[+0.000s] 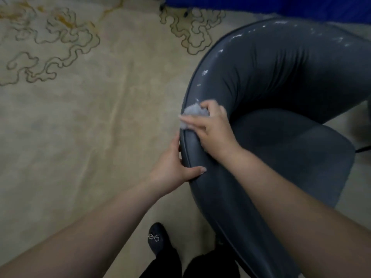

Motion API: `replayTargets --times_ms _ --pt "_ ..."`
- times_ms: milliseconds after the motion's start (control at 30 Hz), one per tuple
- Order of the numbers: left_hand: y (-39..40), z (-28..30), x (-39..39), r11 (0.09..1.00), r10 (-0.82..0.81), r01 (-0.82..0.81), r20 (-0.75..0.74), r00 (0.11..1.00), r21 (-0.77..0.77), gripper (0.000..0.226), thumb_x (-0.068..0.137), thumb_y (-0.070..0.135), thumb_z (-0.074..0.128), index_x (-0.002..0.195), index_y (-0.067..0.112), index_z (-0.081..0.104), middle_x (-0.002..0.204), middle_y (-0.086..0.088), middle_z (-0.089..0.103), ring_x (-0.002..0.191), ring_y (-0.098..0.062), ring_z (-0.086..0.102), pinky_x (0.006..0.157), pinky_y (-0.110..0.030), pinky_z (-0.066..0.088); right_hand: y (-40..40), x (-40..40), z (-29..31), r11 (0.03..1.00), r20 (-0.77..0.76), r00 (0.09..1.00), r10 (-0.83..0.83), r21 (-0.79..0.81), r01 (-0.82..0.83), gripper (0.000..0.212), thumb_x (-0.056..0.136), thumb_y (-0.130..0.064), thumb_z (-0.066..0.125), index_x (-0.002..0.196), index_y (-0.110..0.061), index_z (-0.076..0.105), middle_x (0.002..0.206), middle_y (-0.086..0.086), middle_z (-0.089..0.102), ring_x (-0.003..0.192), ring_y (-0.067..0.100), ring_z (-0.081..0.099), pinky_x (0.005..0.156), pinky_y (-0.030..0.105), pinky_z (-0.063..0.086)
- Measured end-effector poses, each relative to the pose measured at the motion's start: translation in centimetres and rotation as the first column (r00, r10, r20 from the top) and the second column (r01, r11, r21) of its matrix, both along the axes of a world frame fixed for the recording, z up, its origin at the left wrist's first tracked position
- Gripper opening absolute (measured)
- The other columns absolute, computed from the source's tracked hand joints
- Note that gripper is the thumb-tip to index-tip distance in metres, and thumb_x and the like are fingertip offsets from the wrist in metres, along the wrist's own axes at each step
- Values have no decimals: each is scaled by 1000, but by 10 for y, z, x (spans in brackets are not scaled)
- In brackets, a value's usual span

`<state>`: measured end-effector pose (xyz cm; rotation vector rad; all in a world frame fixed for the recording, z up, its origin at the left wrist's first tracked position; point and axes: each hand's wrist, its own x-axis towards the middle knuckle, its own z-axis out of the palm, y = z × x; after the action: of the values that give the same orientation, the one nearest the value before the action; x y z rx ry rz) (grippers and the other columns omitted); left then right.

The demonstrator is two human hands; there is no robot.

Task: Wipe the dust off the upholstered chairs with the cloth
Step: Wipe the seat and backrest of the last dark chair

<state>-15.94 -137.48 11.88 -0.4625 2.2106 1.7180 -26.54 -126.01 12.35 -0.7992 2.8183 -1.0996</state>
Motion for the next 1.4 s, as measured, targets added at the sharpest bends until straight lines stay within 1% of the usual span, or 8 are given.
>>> replayTargets --times_ms 100,267,567,833,933,1033,1267,1400 --pt "0 -3 -3 1000 -24 23 -45 999 -16 104 63 22 87 146 27 25 128 12 54 111 -4 56 92 -33 52 12 14 1 1000 -10 1000 11 -12 -11 24 86 -21 68 106 -33 72 109 10 50 98 28 43 95 29 38" --pt "-4 -6 -13 1000 0 0 -38 999 -10 92 64 25 87 140 29 36 108 32 53 88 19 56 66 -4 47 -4 -32 5 999 -72 997 10 48 -6 24 85 -25 67 106 -36 71 103 9 52 94 31 44 86 49 43" --pt "-34 -4 -98 996 -48 42 -79 996 -80 83 68 30 84 134 37 34 106 37 48 87 26 51 64 2 40 -27 -150 14 994 -99 992 -72 71 79 27 86 -26 67 110 -37 69 105 0 42 102 23 39 96 44 38" --pt "-29 -2 -159 986 -98 81 -111 989 -149 90 64 37 83 141 25 37 128 14 53 113 1 52 86 -5 40 -15 -154 19 978 -117 984 133 179 -110 24 86 -26 63 107 -35 72 110 14 54 97 36 47 84 43 40" --pt "-32 -4 -159 989 -99 86 -97 990 -123 86 63 40 82 137 30 39 119 25 53 104 16 51 77 2 38 2 -215 22 965 -103 987 -123 218 143 24 88 -33 61 110 -37 70 122 12 46 107 32 43 98 41 38" --pt "-31 -1 -171 988 -94 83 -82 992 -131 84 60 46 82 132 35 41 109 30 54 97 21 50 73 1 40 21 -264 23 880 33 880 -473 67 470 31 86 -39 63 114 -25 67 124 5 40 101 8 37 96 10 32" --pt "-13 3 -263 942 -178 119 -165 970 -315 86 63 47 81 135 23 41 119 8 59 105 -11 58 82 -19 46 20 -198 14 942 8 944 -331 -64 331 32 87 -11 64 116 -23 68 116 13 45 106 17 34 97 2 18" --pt "-3 2 -293 917 -222 129 -214 951 -377 86 58 59 75 131 26 44 105 17 58 87 7 52 69 -6 39 40 -245 12 937 -68 937 -344 48 347 27 88 -18 64 112 -29 69 116 15 48 103 24 39 95 18 29"
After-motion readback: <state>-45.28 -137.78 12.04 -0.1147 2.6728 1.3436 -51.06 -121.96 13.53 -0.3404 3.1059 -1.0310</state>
